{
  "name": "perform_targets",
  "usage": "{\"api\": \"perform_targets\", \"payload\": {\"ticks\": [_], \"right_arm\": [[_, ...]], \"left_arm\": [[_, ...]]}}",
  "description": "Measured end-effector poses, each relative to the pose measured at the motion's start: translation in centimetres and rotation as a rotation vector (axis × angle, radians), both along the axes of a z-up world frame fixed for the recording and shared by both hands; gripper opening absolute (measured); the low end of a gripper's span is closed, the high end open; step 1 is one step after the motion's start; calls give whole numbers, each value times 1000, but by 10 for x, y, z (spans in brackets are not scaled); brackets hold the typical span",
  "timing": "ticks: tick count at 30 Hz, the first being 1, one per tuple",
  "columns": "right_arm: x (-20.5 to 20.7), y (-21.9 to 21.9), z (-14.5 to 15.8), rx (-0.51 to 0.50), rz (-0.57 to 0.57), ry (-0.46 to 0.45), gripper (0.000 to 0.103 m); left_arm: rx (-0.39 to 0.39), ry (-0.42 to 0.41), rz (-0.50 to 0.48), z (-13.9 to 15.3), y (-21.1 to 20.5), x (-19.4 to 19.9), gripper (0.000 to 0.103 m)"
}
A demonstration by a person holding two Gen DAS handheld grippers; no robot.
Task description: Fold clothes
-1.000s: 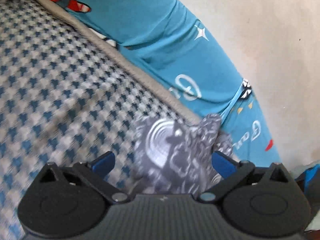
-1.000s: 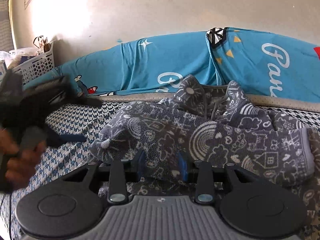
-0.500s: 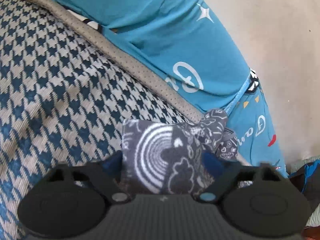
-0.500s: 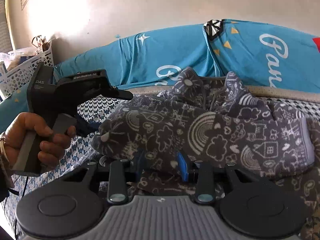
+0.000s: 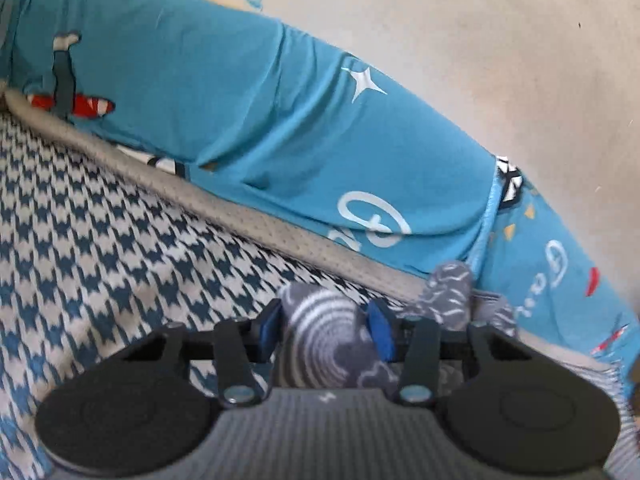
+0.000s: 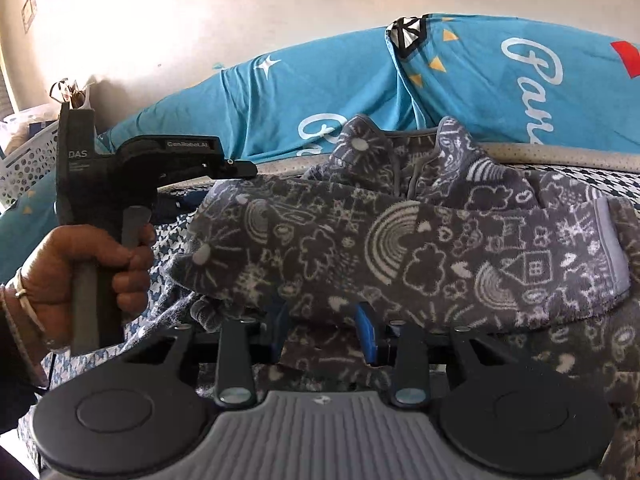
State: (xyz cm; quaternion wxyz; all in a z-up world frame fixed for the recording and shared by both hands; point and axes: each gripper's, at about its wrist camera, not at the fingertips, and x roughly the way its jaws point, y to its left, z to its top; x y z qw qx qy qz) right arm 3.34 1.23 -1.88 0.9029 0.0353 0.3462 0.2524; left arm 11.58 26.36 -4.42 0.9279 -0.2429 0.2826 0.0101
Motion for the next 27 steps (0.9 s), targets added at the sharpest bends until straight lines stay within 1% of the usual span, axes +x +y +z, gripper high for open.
{"api": "perform_targets", "payload": {"ticks": [2, 4, 5, 7, 9, 12, 13, 14, 16, 17, 19, 20, 22, 24, 25, 27], "right_arm": [[0, 0, -1, -10, 0, -3, 35], [-1, -1, -2, -18, 3, -2, 35], [1, -1, -2, -21, 6, 2, 35], [1, -1, -2, -25, 15, 3, 36], [0, -1, -1, -30, 22, 0, 36], [0, -1, 0, -30, 26, -4, 36], [-1, -1, 1, -29, 27, -5, 36], [-1, -1, 1, -28, 27, -7, 36], [0, 0, 1, -27, 30, -6, 36], [-1, 1, -1, -30, 32, -6, 37], [0, 2, -2, -32, 28, 1, 37], [1, 3, -3, -32, 26, 4, 38], [2, 4, -5, -33, 16, 14, 39], [3, 3, -7, -34, 2, 26, 39], [4, 3, -8, -37, -5, 33, 40], [5, 3, -9, -63, -19, 44, 40]], "left_arm": [[32, 25, 20, -4, 1, 6, 45], [158, 75, 61, -10, 0, 8, 45], [238, 89, 68, -12, -1, 9, 47], [280, 102, 84, -13, 3, 7, 49], [245, 101, 102, -10, 11, 3, 51], [317, 93, 117, -4, 13, -4, 53], [342, 89, 120, -3, 13, -7, 56], [345, 88, 124, -2, 15, -9, 59], [284, 78, 117, -4, 21, -13, 63], [256, 74, 110, -5, 21, -15, 69], [201, 66, 97, -7, 21, -18, 75], [177, 62, 90, -9, 20, -20, 75], [219, 61, 86, -12, 15, -20, 77], [286, 66, 104, -15, 10, -20, 79], [307, 71, 109, -17, 10, -19, 79], [281, 88, 117, -20, 13, -19, 79]]}}
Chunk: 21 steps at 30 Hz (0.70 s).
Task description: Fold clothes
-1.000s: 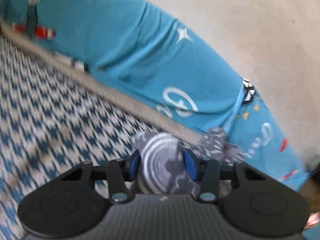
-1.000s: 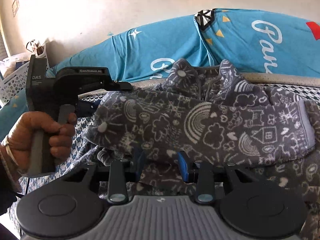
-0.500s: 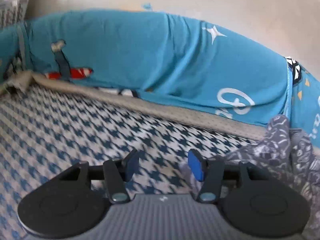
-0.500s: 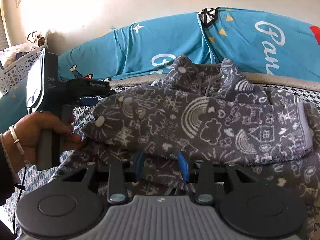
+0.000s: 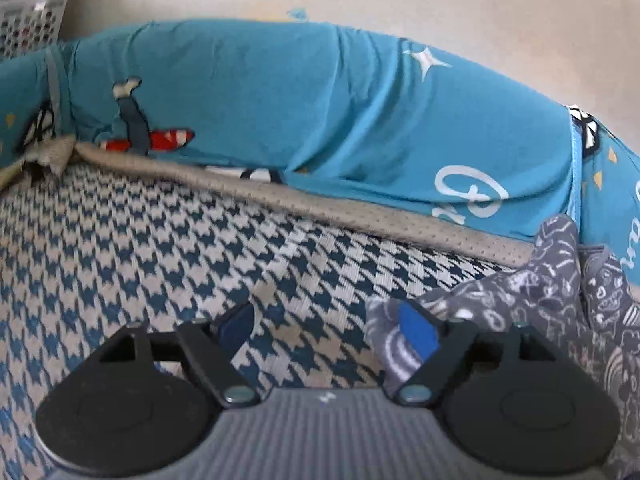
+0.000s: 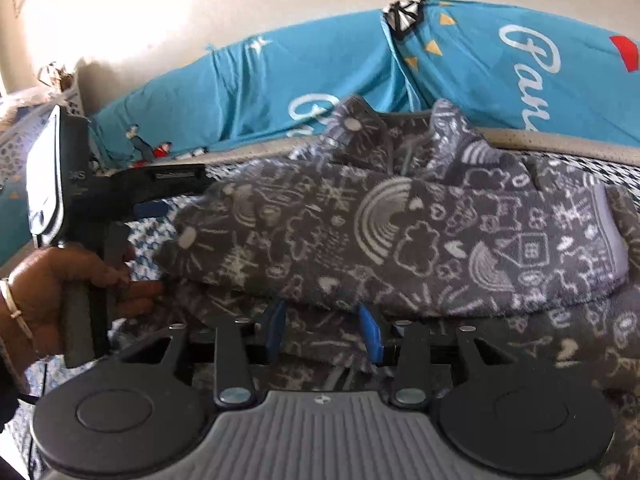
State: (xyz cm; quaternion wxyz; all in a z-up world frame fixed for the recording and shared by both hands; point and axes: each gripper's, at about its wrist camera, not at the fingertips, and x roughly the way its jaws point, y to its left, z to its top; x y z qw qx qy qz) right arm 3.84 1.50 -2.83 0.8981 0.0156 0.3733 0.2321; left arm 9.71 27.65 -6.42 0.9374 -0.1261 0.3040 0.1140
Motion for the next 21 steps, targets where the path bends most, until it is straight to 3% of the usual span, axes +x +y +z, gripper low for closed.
{"api": "perform_targets", "payload": {"ticks": [6, 8, 10, 21], "right_arm": [[0, -4, 2, -46, -27, 12, 42], [-1, -7, 2, -59, -42, 21, 44], [-3, -10, 4, -66, -50, 31, 45], [-16, -31, 11, -130, -85, 78, 47]], "left_arm": [[3, 21, 51, 1, 4, -4, 86], [31, 27, 60, 5, 1, -8, 100], [41, 35, 59, 9, -1, -13, 103], [-76, 154, -56, 39, -35, -56, 103]]}}
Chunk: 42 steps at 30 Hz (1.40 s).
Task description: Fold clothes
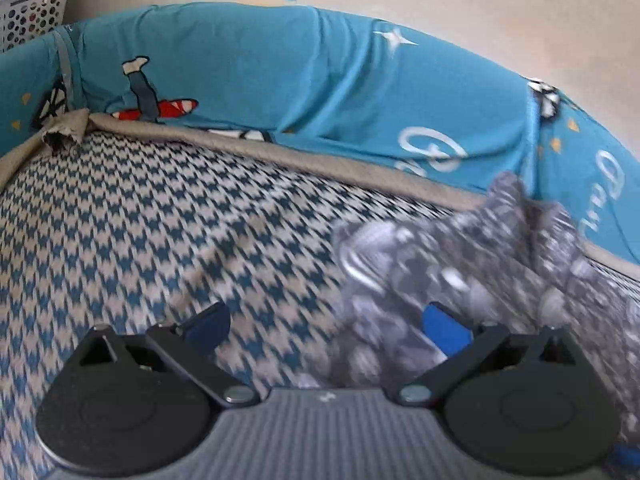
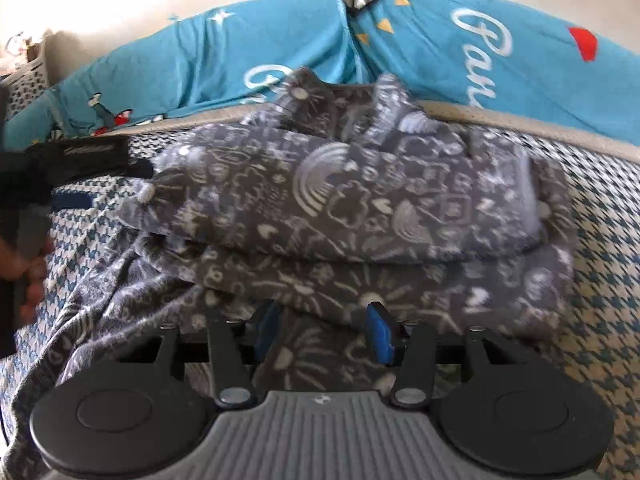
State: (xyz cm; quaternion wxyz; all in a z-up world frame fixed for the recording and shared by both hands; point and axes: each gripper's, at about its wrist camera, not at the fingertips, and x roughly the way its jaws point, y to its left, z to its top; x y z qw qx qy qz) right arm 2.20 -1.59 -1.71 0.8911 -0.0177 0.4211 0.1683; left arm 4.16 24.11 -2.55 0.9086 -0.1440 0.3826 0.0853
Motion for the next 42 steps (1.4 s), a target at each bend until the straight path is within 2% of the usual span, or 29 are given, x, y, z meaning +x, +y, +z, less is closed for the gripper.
{"api": "perform_targets", "payload": {"ticks": [5, 11, 17, 21, 28, 35, 42], "right_arm": [[3, -24, 10, 55, -75, 46, 47], [-4, -49, 24, 54, -161, 0, 48], [-22, -71, 28, 40, -220, -30, 47], [-40, -85, 23, 22, -252, -15, 47], [-74, -107, 3, 57, -328, 68, 48], [-108, -115, -4, 95, -347, 20, 49], [-125, -106, -8, 21, -290, -45, 50]], "left_arm": [[6, 3, -69, 10, -30, -41, 103], [118, -14, -163, 15, -70, -94, 103], [148, 6, -222, 9, -93, -129, 103], [150, 15, -236, 4, -97, -140, 103], [178, 13, -235, -5, -99, -154, 103], [188, 1, -230, -7, -98, -164, 103], [185, -5, -239, -7, -95, -172, 103]]}}
